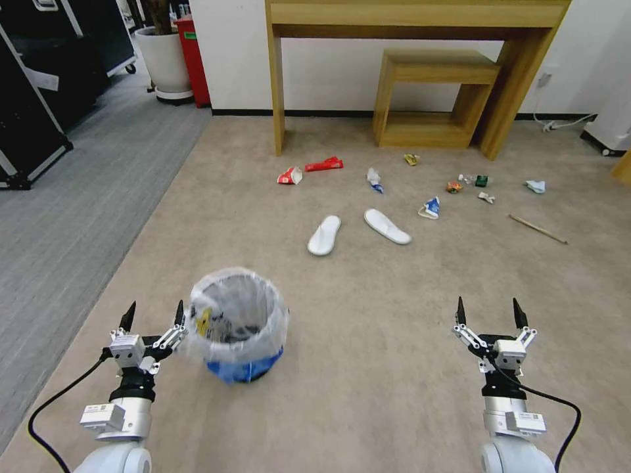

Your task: Pick up the trash bin and place the garbage on the floor into it.

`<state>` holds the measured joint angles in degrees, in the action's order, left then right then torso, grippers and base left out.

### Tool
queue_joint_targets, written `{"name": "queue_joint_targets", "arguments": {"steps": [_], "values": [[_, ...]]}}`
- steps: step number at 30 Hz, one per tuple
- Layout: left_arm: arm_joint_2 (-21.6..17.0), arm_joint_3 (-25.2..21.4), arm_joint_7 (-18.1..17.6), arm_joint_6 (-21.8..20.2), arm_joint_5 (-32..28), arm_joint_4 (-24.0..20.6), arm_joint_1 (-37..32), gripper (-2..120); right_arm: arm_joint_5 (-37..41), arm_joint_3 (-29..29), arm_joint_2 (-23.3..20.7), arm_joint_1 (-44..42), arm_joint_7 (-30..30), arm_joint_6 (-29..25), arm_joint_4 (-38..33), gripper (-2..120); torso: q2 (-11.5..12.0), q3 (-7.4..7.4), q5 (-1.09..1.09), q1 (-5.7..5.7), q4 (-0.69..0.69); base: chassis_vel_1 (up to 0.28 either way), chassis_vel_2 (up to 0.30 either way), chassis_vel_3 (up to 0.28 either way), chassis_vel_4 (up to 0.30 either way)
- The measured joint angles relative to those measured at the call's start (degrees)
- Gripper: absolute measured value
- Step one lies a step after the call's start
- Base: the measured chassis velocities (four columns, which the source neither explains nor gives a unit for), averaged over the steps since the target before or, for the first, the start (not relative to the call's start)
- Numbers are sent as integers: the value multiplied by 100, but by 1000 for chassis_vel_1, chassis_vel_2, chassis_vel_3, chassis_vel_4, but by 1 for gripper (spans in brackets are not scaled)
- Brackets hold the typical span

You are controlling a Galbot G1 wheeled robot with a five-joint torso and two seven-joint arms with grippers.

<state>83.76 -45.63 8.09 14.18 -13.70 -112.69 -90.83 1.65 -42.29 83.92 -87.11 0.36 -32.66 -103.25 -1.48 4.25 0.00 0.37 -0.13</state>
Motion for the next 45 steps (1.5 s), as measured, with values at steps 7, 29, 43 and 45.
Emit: {"name": "queue_joint_targets", "arguments": {"steps": [7, 29, 43, 45], "values": [[-3, 13, -5, -6, -28, -12, -1, 91, -5, 8, 26, 1, -49, -18, 2, 100, 0, 1, 1, 1, 1, -354, 347, 350, -359], [-40, 23, -41, -35, -72, 2, -4, 91, 12, -16, 19, 53, -5, -85, 84, 100, 0, 0, 2, 0, 1, -84, 93, 79, -81], [-30, -32, -125, -95, -46, -41, -121, 91, 13, 7, -8, 12, 47, -43, 177, 100, 0, 0, 0, 0, 1, 0, 0, 0, 0], [-38, -67, -215, -222, -68, -91, -175, 91, 14, 15, -55, -15, 78, -22, 193, 100, 0, 0, 0, 0, 0, 0, 0, 0, 0]]}}
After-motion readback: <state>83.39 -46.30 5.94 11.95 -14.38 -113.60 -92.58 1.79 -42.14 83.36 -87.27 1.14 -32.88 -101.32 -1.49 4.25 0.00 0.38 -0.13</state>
